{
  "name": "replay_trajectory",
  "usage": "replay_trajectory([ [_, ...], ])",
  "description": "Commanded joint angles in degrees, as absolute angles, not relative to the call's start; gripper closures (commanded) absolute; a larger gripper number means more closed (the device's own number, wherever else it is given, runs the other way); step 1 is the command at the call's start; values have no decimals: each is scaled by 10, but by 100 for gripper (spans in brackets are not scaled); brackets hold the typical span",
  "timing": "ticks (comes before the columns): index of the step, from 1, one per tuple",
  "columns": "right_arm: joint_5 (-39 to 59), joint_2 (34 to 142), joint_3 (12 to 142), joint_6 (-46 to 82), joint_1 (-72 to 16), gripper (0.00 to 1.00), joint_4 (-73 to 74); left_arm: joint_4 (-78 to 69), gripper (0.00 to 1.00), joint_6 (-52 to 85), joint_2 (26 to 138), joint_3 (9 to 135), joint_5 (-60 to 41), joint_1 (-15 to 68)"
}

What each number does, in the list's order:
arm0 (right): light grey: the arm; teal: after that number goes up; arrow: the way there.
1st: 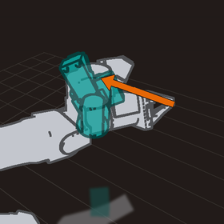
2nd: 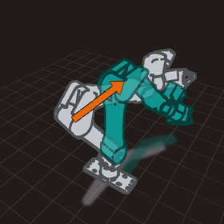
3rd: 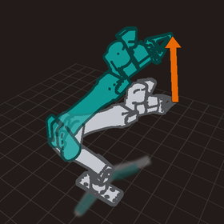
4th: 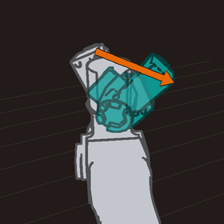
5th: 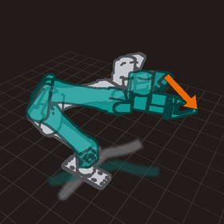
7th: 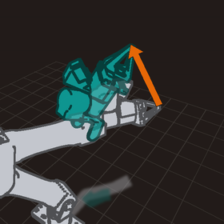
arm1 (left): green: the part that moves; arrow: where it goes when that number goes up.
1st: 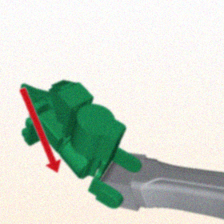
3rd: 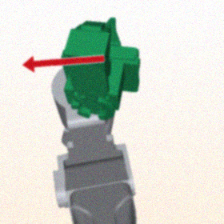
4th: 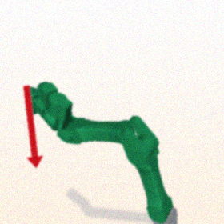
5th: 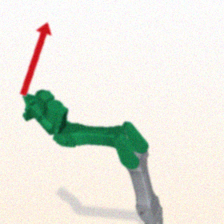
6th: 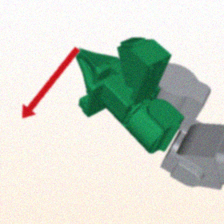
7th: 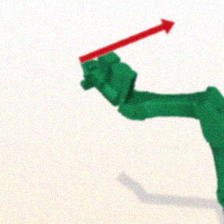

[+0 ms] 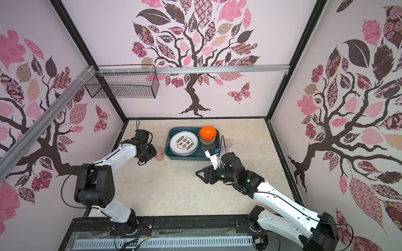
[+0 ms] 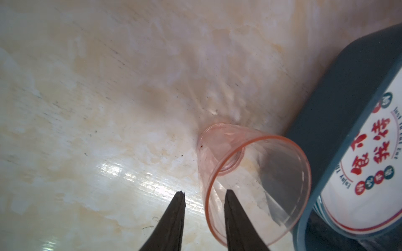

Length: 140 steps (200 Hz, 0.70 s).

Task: Place the mixed dishes into the plastic bin
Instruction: 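Grasp the pink cup rim with the left gripper while the right gripper moves toward it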

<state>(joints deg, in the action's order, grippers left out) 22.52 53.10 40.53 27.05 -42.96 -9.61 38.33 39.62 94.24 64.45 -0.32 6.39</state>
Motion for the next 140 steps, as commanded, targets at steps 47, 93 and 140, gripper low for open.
replay_trajectory([
  [47,207,516,405,277,-431,42,-97,396,92,392,935,659,6,62],
  [93,201,519,406,279,-431,42,-101,423,100,381,897,650,20,55],
  [140,164,526,425,282,-431,43,-123,444,100,341,834,638,0,53],
])
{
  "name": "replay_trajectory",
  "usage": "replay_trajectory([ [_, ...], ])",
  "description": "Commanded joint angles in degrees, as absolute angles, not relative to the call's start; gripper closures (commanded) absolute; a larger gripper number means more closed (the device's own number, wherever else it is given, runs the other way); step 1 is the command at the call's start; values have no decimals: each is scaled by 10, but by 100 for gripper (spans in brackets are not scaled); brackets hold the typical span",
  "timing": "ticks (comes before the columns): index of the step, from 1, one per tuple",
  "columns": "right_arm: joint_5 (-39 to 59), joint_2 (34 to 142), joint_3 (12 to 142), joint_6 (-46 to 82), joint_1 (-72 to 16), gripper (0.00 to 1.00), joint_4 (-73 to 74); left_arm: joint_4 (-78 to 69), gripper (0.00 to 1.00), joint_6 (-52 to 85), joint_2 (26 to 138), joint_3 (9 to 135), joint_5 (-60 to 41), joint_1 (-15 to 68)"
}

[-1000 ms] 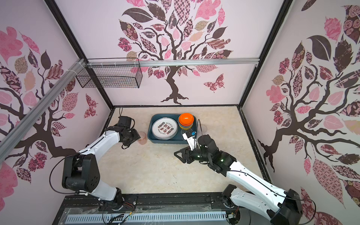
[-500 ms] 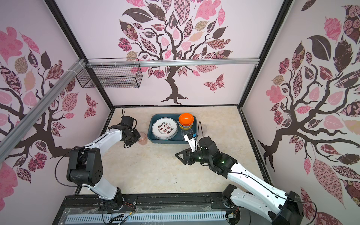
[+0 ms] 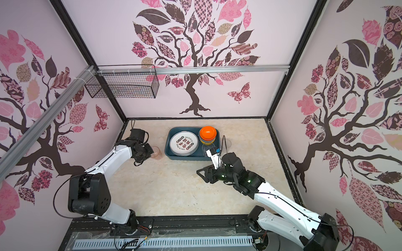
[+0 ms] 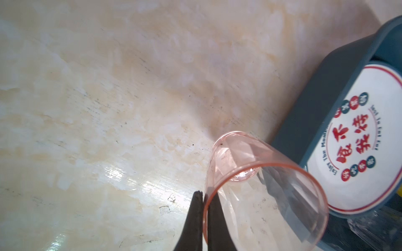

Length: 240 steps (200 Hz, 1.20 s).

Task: Place the mixed dishes into the plastic bin
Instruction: 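Grasp the pink cup rim with the left gripper while the right gripper moves toward it, then bring the pink cup to the right gripper and grasp it with the right gripper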

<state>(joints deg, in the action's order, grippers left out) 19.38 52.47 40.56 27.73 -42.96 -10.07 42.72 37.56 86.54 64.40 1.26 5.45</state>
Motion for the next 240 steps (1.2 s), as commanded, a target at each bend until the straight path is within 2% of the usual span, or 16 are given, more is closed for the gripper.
replay_trajectory([
  [1,162,526,426,283,-431,43,-124,445,100,340,833,638,0,53],
  [59,108,549,463,299,-431,43,-145,474,100,302,763,638,-38,81],
  [183,44,711,662,285,-430,46,-323,485,100,342,747,684,-56,260],
  [240,93,789,739,277,-430,47,-358,481,100,359,769,718,-46,326],
])
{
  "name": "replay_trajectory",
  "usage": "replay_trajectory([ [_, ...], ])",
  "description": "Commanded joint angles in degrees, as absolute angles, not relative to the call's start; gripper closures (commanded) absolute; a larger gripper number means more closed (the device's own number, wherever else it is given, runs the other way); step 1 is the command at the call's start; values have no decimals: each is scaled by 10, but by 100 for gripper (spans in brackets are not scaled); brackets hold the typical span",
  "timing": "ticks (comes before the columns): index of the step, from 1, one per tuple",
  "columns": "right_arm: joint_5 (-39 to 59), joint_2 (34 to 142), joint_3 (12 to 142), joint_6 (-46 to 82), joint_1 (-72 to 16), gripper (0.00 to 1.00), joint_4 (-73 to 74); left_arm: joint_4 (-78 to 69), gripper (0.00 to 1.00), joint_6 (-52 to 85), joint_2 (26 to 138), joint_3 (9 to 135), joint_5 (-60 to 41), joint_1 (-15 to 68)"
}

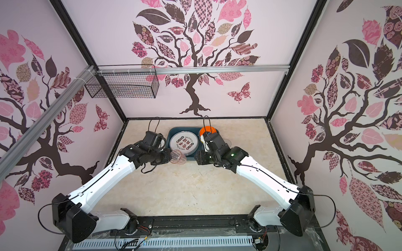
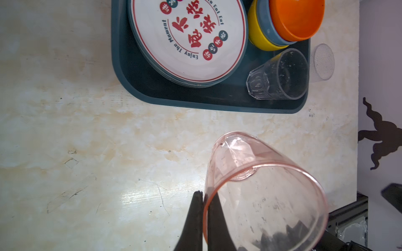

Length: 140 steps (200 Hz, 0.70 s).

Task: Place the mixed dishes into the plastic bin
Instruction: 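Bring the pink cup to the right gripper and grasp it with the right gripper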

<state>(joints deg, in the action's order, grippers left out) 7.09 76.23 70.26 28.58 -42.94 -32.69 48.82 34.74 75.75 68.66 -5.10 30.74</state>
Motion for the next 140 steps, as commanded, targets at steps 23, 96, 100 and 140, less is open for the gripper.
replay_trajectory([
  [23,105,807,761,278,-430,46,-365,480,100,362,779,730,-41,347],
  [96,119,849,809,278,-431,47,-383,480,100,369,814,766,-36,386],
  [100,118,852,811,278,-431,47,-384,479,100,370,814,767,-37,387],
  [140,89,879,831,282,-431,53,-402,476,100,374,817,773,-39,395],
])
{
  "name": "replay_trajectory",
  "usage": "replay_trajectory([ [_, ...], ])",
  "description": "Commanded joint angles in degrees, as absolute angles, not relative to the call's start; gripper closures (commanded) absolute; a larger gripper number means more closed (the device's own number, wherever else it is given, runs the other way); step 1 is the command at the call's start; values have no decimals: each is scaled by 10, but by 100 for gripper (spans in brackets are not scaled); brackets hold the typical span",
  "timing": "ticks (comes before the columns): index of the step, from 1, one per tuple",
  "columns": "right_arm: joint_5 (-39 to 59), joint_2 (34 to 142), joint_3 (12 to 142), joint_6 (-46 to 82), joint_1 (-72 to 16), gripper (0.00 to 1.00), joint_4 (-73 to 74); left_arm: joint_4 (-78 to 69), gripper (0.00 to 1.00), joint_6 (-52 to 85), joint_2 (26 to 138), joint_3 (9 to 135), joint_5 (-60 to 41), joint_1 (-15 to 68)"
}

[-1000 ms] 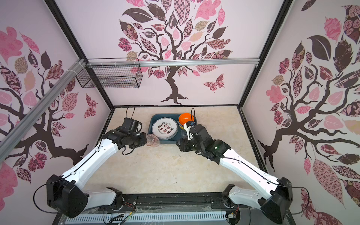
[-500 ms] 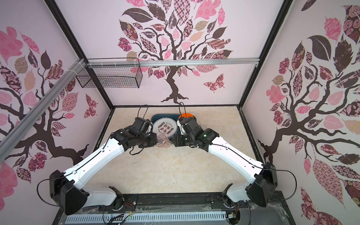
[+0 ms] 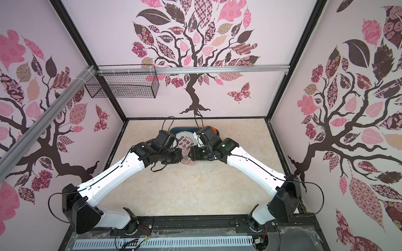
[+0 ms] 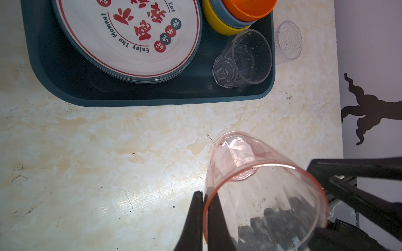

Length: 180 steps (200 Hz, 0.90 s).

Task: Place the mixed dishes into the plastic bin
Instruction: 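Bring the pink cup to the right gripper and grasp it with the right gripper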

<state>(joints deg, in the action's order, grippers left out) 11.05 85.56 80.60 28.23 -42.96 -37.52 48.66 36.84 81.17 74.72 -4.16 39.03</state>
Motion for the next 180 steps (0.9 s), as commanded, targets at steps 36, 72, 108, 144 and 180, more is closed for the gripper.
replay_trajectory([
  [36,60,898,845,285,-431,62,-414,475,100,377,810,775,-38,397],
  [72,33,906,850,284,-431,76,-420,475,96,380,804,780,-35,397],
  [108,22,911,847,280,-431,88,-421,475,89,384,801,788,-31,397],
  [144,2,910,843,278,-430,93,-417,480,82,387,794,795,-26,397],
  [180,-4,909,845,273,-417,95,-417,485,75,389,772,786,-13,395],
])
